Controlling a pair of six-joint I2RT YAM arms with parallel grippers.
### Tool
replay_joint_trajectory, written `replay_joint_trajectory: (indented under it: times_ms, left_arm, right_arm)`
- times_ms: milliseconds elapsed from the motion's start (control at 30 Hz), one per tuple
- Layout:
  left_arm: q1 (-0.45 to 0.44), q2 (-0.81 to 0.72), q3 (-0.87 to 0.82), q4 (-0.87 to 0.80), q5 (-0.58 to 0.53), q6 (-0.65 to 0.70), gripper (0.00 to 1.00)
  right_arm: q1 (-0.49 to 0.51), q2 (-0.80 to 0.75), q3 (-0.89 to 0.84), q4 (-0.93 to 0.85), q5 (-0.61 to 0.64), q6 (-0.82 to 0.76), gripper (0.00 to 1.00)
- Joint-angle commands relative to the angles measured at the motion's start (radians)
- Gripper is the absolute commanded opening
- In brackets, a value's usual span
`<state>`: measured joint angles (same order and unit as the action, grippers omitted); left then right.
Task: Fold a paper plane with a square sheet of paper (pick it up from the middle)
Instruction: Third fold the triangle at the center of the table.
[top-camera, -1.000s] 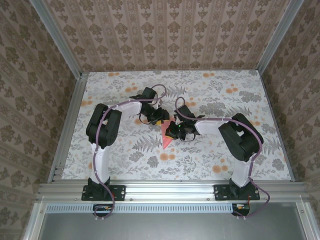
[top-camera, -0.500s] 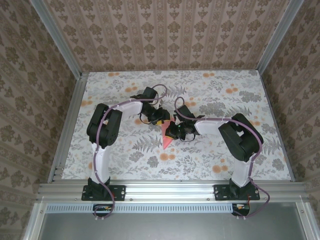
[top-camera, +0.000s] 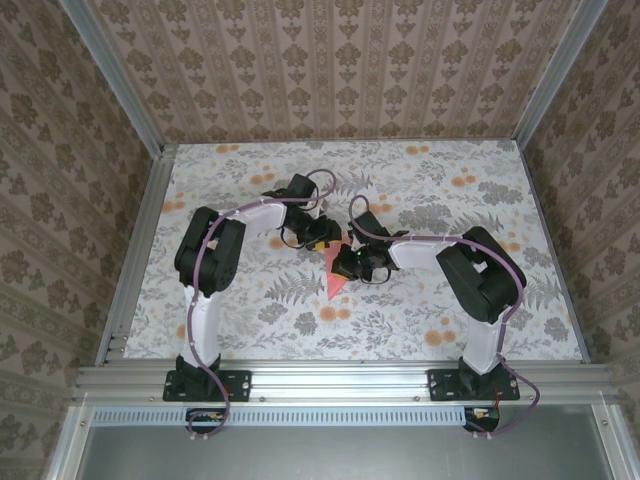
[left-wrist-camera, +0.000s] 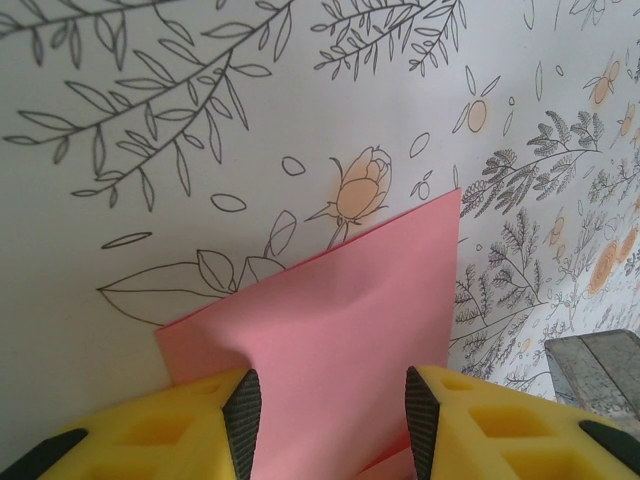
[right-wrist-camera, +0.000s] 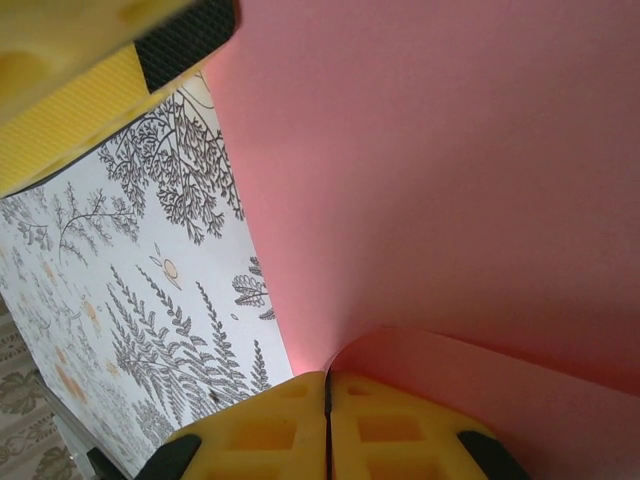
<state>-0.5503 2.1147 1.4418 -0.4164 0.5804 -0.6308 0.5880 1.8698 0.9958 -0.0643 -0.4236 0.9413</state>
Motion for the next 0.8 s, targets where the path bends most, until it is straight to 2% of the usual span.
replay_joint_trajectory:
  times_ms: [0,767]
  left_arm:
    - [-0.009,0.041,0.005,-0.060,-0.012,0.026,0.46]
    - [-0.013,0.032,0.018,-0.061,-0.004,0.022,0.46]
  right_arm:
    - [0.005,0.006,0.011,-0.044,0.041,-0.021,0.10]
    - [0.004,0.021,-0.004,-0.029,0.037,-0.016,0.15]
